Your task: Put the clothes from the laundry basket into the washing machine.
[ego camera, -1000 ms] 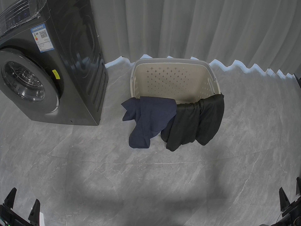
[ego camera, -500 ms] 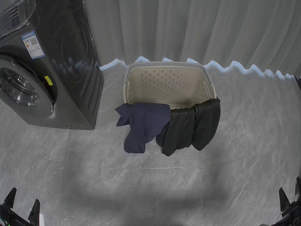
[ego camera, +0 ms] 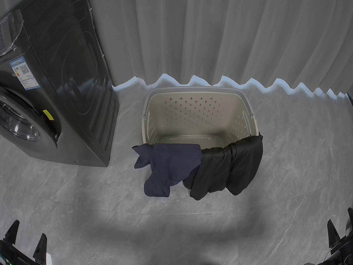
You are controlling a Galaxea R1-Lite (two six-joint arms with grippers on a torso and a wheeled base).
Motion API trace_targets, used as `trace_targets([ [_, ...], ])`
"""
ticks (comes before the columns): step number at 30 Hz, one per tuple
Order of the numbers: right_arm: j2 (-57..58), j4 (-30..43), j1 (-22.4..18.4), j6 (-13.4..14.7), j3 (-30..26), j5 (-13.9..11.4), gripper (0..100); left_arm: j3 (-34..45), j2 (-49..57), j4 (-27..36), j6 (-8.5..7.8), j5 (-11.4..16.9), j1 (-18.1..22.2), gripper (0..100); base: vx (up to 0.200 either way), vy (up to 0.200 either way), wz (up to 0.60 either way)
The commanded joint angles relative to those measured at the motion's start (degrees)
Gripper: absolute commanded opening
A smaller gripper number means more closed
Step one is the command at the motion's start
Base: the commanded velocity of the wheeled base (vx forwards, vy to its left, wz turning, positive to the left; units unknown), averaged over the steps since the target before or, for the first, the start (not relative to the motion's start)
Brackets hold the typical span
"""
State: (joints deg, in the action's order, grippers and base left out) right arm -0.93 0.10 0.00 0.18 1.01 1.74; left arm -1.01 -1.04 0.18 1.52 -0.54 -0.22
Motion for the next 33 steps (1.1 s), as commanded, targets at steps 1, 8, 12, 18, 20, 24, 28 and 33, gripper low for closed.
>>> trace_targets([
  [1, 0.93, -0.01, 0.09, -0.01, -0.92, 0.01, 100, 1.01, 0.95, 0.08, -0.03, -0.08, 0.04, 100, 0.000, -0.200, 0.00],
  [8, 0.93, -0.01, 0.09, -0.01, -0.92, 0.01, 100, 1.01, 0.95, 0.08, 0.15, -0.08, 0.04, 100, 0.000, -0.086, 0.00],
  [12, 0.93, -0.01, 0.09, -0.01, -0.92, 0.01, 100, 1.01, 0.95, 0.08, 0.15, -0.08, 0.04, 100, 0.000, 0.000, 0.00],
  [18, 0.93, -0.01, 0.09, -0.01, -0.92, -0.07, 100, 1.01, 0.95, 0.08, 0.15, -0.08, 0.04, 100, 0.167, 0.000, 0.00],
  [20, 0.93, -0.01, 0.09, -0.01, -0.92, -0.07, 100, 1.01, 0.95, 0.08, 0.15, -0.08, 0.04, 100, 0.200, 0.000, 0.00],
  [24, 0.93, -0.01, 0.09, -0.01, -0.92, 0.01, 100, 1.01, 0.95, 0.08, 0.32, -0.08, 0.04, 100, 0.100, 0.000, 0.00],
  [28, 0.93, -0.01, 0.09, -0.01, -0.92, -0.07, 100, 1.01, 0.95, 0.08, 0.41, -0.08, -0.04, 100, 0.000, 0.000, 0.00],
  [33, 0.93, -0.01, 0.09, -0.01, -0.92, -0.07, 100, 1.01, 0.95, 0.08, 0.41, -0.08, 0.04, 100, 0.200, 0.000, 0.00],
])
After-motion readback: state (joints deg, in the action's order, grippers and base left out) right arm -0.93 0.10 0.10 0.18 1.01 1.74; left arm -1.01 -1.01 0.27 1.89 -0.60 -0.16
